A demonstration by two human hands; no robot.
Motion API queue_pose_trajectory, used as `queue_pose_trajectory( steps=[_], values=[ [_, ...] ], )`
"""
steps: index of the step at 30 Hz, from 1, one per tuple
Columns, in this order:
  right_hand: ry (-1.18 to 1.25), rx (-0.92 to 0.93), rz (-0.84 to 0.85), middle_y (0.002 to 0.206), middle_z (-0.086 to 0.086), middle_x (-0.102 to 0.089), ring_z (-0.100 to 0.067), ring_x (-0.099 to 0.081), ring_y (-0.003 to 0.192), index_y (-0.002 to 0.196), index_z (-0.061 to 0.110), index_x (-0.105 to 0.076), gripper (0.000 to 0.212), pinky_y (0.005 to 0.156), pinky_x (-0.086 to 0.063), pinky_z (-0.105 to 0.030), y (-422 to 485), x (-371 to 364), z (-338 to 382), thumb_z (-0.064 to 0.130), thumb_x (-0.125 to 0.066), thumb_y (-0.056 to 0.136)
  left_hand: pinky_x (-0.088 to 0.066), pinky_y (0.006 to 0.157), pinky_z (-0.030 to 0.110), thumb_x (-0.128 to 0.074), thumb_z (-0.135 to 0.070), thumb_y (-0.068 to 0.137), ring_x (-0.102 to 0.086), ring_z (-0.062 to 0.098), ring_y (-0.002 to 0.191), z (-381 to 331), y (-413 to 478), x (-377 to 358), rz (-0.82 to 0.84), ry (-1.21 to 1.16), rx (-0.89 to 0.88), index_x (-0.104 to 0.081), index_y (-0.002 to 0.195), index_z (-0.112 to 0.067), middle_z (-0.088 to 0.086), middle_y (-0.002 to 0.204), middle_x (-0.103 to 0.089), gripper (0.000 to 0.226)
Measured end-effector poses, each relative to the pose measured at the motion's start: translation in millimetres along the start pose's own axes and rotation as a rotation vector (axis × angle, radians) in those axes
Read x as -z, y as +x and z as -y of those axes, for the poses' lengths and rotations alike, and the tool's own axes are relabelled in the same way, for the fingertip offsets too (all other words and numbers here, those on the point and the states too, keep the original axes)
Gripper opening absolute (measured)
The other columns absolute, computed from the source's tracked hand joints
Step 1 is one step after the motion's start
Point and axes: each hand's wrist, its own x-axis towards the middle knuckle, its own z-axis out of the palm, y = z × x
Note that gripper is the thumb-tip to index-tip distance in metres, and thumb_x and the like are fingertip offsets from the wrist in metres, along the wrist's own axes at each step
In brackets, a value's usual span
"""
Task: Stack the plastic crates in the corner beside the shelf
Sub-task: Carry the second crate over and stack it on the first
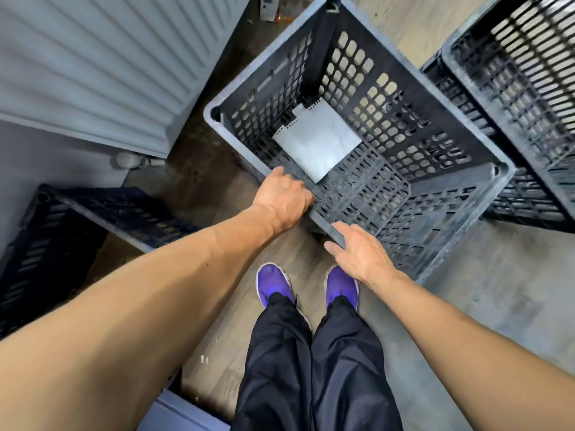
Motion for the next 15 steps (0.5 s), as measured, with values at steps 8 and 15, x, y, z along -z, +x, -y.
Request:
queue_pose_trajectory(
  steps=[8,15],
  values=[
    [-0.008,0.020,-0.161,0.088,0.000,-0.064,-0.030,-0.061,0.091,0.103,0.030,-0.061,0.012,0.074,-0.048,-0.040,-46,32,1,0.032,-0.050,0.098,-0.040,0.085,0.035,-0.048,-0.016,0.095,-0.067,0.026,0.098,-13,-27,47,-0.024,0.013,0.020,-0.067,0.101,-0.025,0.002,0.102,-0.072,0.022],
    [-0.271,0.190,-0.220,0.106,0.002,-0.070,-0.026,-0.063,0.104,0.120,0.035,-0.057,0.023,0.071,-0.039,-0.035,-81,52,13,0.037,-0.049,0.099,-0.034,0.072,0.032,-0.049,-0.027,0.098,-0.066,0.027,0.098,-22,-82,47,-0.013,-0.151,0.172,-0.063,0.105,-0.025,0.002,0.104,-0.071,0.016]
  ],
)
